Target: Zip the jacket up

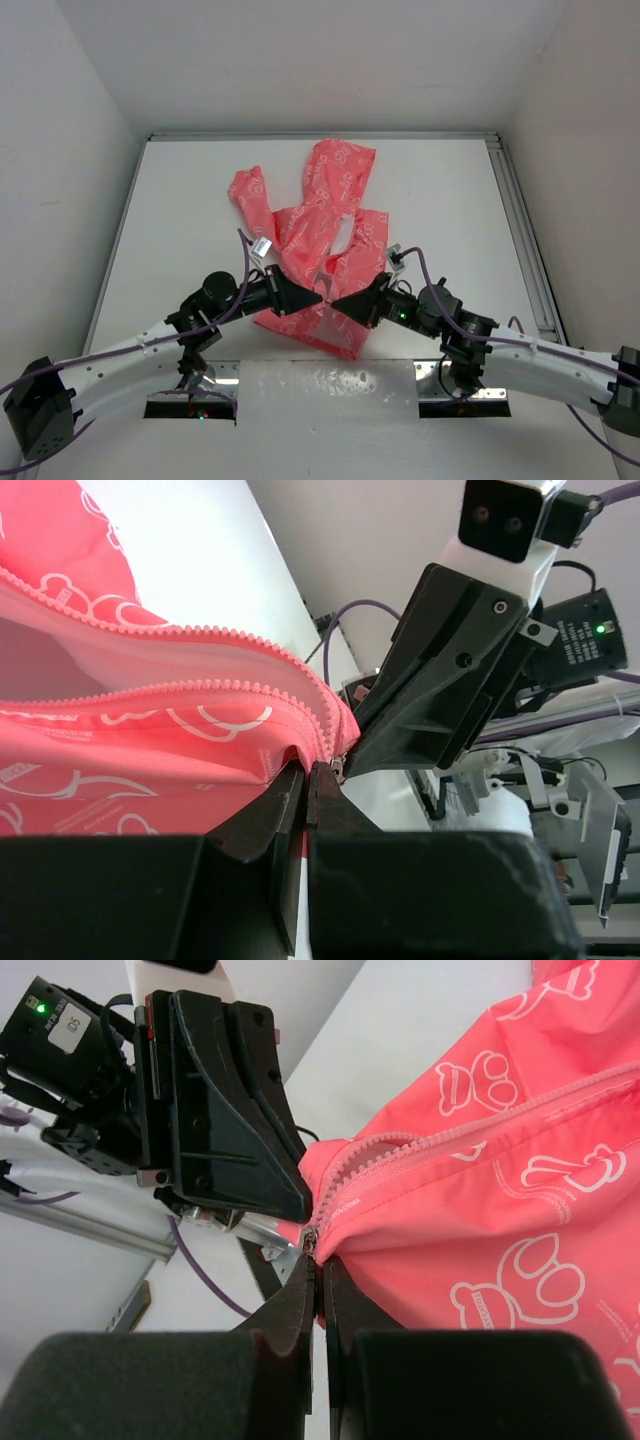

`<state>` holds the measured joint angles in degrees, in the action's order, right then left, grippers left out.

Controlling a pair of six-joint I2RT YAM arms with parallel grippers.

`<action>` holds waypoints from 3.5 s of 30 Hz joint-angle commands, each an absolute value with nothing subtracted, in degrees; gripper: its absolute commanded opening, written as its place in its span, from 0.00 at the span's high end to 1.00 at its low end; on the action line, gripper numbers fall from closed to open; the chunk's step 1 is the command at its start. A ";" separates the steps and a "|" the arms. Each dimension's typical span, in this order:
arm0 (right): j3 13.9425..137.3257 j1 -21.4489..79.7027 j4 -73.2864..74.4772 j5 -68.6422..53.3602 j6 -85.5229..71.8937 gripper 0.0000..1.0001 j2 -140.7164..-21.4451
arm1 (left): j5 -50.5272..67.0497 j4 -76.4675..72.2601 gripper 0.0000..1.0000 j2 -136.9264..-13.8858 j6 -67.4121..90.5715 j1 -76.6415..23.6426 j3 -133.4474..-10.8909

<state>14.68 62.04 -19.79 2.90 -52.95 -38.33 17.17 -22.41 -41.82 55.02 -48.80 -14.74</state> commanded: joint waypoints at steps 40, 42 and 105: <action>27.16 62.05 -16.34 10.28 -49.83 1.00 -44.65 | 16.88 -12.14 1.00 -44.91 44.75 -48.96 -18.89; 26.63 62.05 -16.44 9.76 -50.10 1.00 -44.04 | 17.14 -11.86 1.00 -45.09 44.39 -48.96 -19.25; 31.19 61.88 7.80 3.52 -53.09 0.27 -45.88 | 32.08 -19.69 1.00 -48.69 45.18 -49.13 -13.62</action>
<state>26.83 62.02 3.01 6.72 -54.63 -47.40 30.24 -17.96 -48.64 45.89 -48.73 -13.08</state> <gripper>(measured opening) 0.715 0.010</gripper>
